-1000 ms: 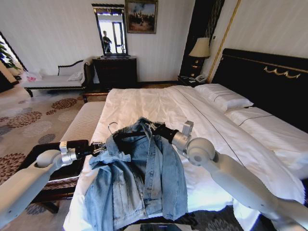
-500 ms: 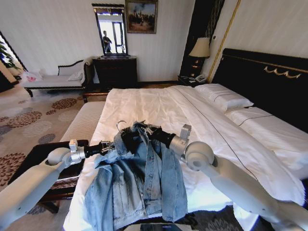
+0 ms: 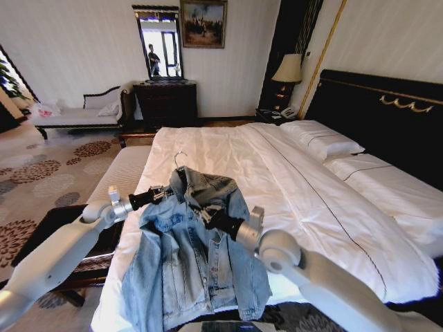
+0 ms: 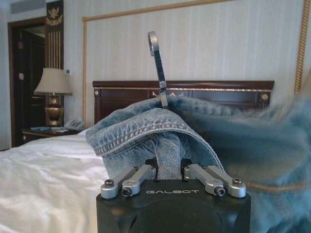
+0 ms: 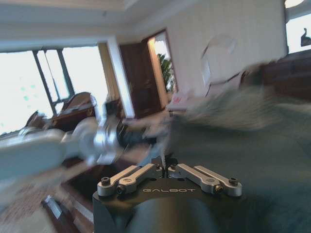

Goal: Pick up the clothes from the bed and hang them on the clothes hanger.

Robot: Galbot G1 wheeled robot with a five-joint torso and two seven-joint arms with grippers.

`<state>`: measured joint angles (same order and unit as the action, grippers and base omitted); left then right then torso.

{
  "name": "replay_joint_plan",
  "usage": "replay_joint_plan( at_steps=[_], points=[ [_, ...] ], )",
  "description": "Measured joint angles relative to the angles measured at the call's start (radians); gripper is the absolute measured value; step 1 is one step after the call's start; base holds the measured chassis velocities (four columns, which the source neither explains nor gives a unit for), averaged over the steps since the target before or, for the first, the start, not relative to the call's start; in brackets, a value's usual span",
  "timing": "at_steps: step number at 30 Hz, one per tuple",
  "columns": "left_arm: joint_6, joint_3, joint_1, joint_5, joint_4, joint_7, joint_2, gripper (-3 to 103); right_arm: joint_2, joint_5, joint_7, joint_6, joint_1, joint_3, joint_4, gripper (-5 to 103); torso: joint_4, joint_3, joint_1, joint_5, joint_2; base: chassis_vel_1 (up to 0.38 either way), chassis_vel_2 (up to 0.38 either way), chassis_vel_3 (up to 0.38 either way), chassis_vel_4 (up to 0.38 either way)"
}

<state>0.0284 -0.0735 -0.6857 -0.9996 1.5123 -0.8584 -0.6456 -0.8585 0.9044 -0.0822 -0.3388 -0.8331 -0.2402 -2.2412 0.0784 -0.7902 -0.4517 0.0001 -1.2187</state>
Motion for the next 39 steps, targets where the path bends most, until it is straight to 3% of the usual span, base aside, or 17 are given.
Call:
replay_joint_plan(
  at_steps=[14, 35, 37, 38, 39],
  points=[
    [-0.002, -0.041, -0.005, -0.026, 0.006, 0.003, 0.044, 18, -0.021, -0.262, 0.091, 0.033, -0.176, -0.020, 0.060, 0, -0.0003, 0.000, 0.000, -0.0002, 0.000, 0.000, 0.000, 0.000, 0.000],
    [0.024, -0.143, -0.130, -0.001, 0.124, 0.004, 0.100, 18, -0.106, -0.490, 0.131, 0.138, -0.159, -0.062, 0.308, 0, -0.0005, 0.000, 0.000, -0.0002, 0.000, 0.000, 0.000, 0.000, 0.000],
    [0.029, -0.152, -0.145, 0.005, 0.138, 0.005, 0.106, 18, -0.107, -0.501, 0.124, 0.142, -0.155, -0.063, 0.309, 4, -0.0005, 0.000, 0.000, -0.0001, 0.000, 0.000, 0.000, 0.000, 0.000],
    [0.030, -0.154, -0.149, 0.007, 0.143, 0.005, 0.108, 18, -0.109, -0.502, 0.118, 0.144, -0.154, -0.062, 0.309, 15, -0.0005, 0.000, 0.000, -0.0001, 0.000, 0.000, 0.000, 0.000, 0.000],
    [0.030, -0.154, -0.149, 0.007, 0.143, 0.005, 0.108, 18, -0.109, -0.502, 0.118, 0.144, -0.154, -0.062, 0.309, 15, -0.0005, 0.000, 0.000, -0.0001, 0.000, 0.000, 0.000, 0.000, 0.000]
  ],
)
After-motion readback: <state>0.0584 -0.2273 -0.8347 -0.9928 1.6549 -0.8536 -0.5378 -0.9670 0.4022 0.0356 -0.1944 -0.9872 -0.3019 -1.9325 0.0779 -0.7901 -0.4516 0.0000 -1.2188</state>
